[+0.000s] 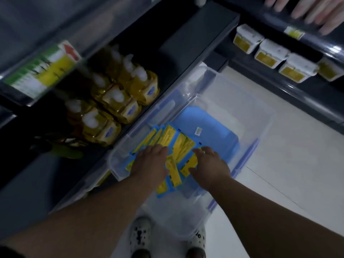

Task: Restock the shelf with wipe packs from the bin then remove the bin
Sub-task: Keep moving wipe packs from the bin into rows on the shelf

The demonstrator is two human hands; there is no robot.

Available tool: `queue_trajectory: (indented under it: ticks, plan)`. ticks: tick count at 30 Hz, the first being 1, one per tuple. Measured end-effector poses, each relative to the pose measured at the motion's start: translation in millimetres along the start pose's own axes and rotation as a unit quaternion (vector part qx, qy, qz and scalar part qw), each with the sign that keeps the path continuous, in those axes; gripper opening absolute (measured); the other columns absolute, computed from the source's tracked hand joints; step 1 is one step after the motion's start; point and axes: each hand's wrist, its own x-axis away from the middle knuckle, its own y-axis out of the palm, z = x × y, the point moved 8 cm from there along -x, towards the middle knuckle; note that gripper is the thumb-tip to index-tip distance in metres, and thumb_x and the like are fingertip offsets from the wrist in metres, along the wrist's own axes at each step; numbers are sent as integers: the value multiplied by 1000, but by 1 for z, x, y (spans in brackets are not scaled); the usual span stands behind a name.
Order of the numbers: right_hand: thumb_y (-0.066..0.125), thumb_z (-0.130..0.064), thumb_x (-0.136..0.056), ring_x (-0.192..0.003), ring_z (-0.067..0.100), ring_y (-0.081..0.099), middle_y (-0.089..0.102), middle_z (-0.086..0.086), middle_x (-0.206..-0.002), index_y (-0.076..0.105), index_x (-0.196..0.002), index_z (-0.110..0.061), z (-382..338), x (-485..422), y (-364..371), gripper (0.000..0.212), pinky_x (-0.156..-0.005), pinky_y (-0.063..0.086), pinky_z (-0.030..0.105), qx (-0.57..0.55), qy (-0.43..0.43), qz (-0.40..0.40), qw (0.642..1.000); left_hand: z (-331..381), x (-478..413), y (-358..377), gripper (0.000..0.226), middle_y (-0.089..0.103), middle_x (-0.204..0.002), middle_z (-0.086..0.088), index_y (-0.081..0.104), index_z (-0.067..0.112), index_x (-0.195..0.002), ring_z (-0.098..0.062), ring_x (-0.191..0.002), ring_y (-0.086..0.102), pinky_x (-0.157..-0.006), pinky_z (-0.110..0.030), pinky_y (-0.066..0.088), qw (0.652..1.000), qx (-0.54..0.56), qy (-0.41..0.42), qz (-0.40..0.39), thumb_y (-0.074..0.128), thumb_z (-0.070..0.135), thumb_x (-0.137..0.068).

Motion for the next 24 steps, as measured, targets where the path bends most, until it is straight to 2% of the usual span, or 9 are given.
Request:
queue_trajectory:
  ticks: [5, 8, 11, 12, 14, 15, 16, 20, 24]
  plan:
    - [58, -34, -91, -134, 27, 34, 28, 3, -150, 32, -146, -28, 12, -19, 7, 62, -103, 37, 40, -9, 4, -4, 1000, 13, -22, 14, 62, 37, -145, 0, 21, 23, -147, -23, -133, 36, -110, -36, 26, 999, -33, 7, 20, 54, 29, -95]
    - [59, -32, -90, -132, 29, 36, 29, 4, -149, 34, -145, -26, 13, -24, 12, 60, -101, 39, 41, -14, 6, -12, 1000, 15, -25, 16, 55, 45, -136, -2, 26, 22, -145, -25, -126, 42, -106, -36, 30, 998, -50, 13, 32, 51, 20, -95]
    - [58, -26, -91, -131, 32, 36, 28, 6, -148, 31, -145, -27, 12, -30, 16, 61, -99, 40, 42, -18, 12, -24, 999, 16, -25, 17, 53, 50, -126, -6, 36, 20, -140, -28, -117, 49, -101, -37, 35, 998, -37, 25, 34, 57, 14, -91]
    - [57, -24, -90, -130, 33, 36, 27, 7, -148, 29, -146, -28, 12, -34, 17, 63, -98, 41, 43, -22, 15, -30, 999, 16, -23, 11, 56, 55, -118, -9, 44, 18, -136, -31, -107, 55, -94, -39, 42, 997, -13, 40, 58, 64, 9, -85]
    - [58, -23, -89, -129, 36, 37, 22, 7, -150, 22, -148, -32, 10, -40, 20, 70, -97, 42, 45, -30, 16, -43, 998, 13, -21, 4, 66, 61, -90, -10, 63, 17, -116, -32, -70, 63, -61, -36, 51, 993, 18, 65, 93, 84, 0, -55]
    - [58, -22, -89, -128, 38, 37, 20, 8, -151, 19, -149, -35, 8, -44, 22, 73, -96, 43, 46, -33, 17, -48, 998, 9, -21, 1, 70, 59, -80, -8, 67, 19, -106, -29, -56, 60, -47, -31, 47, 992, 17, 64, 104, 88, -2, -42]
    - [58, -21, -89, -127, 39, 37, 20, 9, -150, 16, -149, -37, 7, -46, 24, 75, -95, 43, 46, -34, 19, -50, 998, 3, -20, 1, 72, 57, -77, -6, 67, 21, -102, -27, -50, 57, -40, -29, 43, 992, 24, 61, 112, 89, -2, -37]
    - [54, -16, -90, -122, 40, 35, 26, 13, -140, 9, -149, -40, 2, -52, 25, 79, -96, 39, 51, -10, 49, -26, 998, -5, -19, 3, 72, 60, -85, -7, 69, 23, -104, -27, -57, 61, -39, -34, 46, 989, 48, 66, 127, 90, -3, -40]
    - [46, -8, -90, -120, 40, 36, 24, 17, -139, 3, -151, -41, -5, -55, 25, 81, -97, 39, 51, -16, 51, -14, 998, -2, -18, 0, 72, 59, -81, -4, 71, 23, -100, -24, -55, 60, -41, -32, 47, 984, 61, 68, 155, 90, -4, -36]
